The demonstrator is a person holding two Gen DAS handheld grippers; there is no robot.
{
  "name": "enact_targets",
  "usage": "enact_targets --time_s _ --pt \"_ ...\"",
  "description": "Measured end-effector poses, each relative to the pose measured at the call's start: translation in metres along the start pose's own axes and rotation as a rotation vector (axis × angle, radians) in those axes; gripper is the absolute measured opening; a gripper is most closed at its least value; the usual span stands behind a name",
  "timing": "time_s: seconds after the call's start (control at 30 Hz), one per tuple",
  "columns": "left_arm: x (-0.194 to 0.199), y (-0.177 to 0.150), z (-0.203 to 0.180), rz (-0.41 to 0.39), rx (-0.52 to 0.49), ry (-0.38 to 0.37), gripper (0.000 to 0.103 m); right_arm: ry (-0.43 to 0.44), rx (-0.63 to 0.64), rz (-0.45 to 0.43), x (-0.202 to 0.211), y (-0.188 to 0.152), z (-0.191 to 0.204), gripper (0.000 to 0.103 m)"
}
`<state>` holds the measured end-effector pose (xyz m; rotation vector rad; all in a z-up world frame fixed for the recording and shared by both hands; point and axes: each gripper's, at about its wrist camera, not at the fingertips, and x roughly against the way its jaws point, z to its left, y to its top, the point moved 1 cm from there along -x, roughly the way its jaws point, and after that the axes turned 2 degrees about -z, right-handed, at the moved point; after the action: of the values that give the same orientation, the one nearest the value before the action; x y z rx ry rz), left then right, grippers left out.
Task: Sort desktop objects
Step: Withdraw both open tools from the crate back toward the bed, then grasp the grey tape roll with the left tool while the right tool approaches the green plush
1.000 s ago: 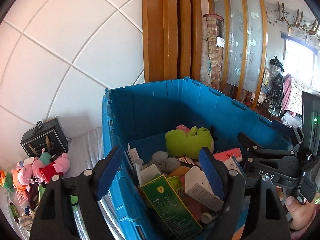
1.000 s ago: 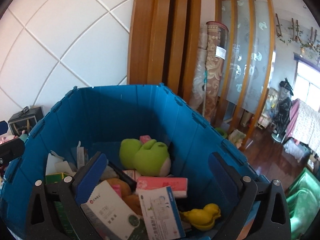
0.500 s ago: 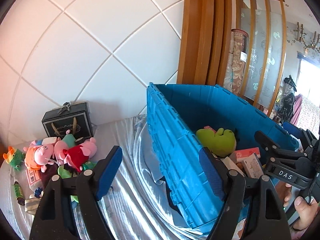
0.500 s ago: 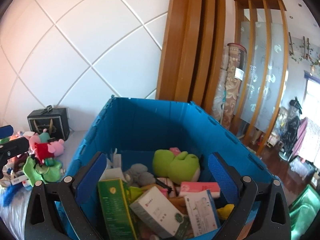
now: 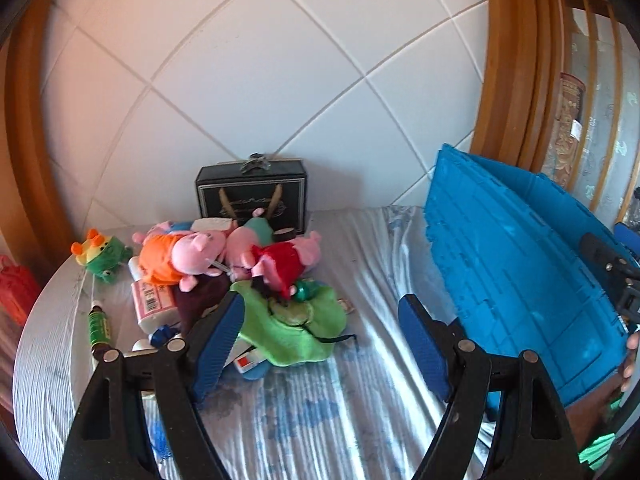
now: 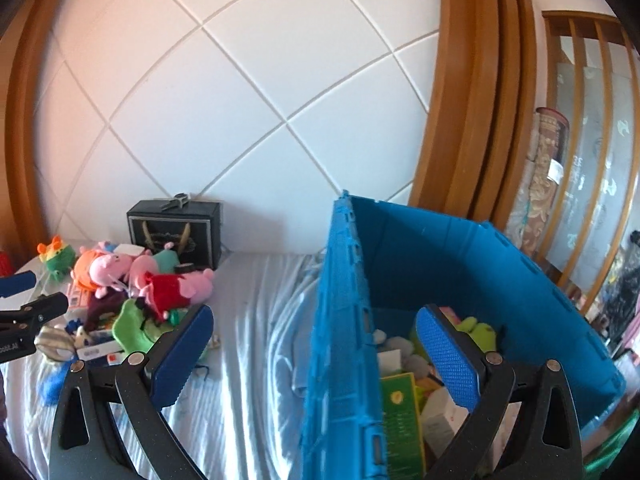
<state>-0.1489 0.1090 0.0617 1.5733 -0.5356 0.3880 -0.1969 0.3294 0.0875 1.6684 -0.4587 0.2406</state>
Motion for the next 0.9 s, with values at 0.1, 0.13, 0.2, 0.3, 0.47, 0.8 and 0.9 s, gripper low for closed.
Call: enact_targets --time_s 0.1,0.13,0.2,0.3,0.47,0.8,0.9 --pt "-0.012 -0.011 0.036 0.027 0.04 0.049 0.079 0.049 0.01 0.024 -0.015 -0.002 0.018 0.103" --pt "-0.016 -0.016 0.047 0.039 0.05 0.065 0.079 0.064 0.014 0.035 -0.021 -0.003 0.023 0.103" --pt "-0.025 -0.027 0.068 0.064 0.067 0.099 0.079 0.093 0.02 0.064 -0.033 -0.007 0.032 0.103" --pt "-0.04 -0.046 0.097 0.119 0.092 0.148 0.079 0.139 0.032 0.122 -0.053 -0.02 0.045 0.103" --pt "-0.06 -0.079 0.153 0.225 0.148 0.263 0.079 0.187 0.046 0.234 -0.094 -0.045 0.063 0.103" --pt "-0.094 -0.106 0.233 0.341 0.264 0.379 0.079 0.261 0.135 0.419 -0.168 -0.08 0.119 0.103" --pt "-0.113 -0.105 0.24 0.372 0.247 0.375 0.079 0.283 0.171 0.467 -0.188 -0.089 0.14 0.103"
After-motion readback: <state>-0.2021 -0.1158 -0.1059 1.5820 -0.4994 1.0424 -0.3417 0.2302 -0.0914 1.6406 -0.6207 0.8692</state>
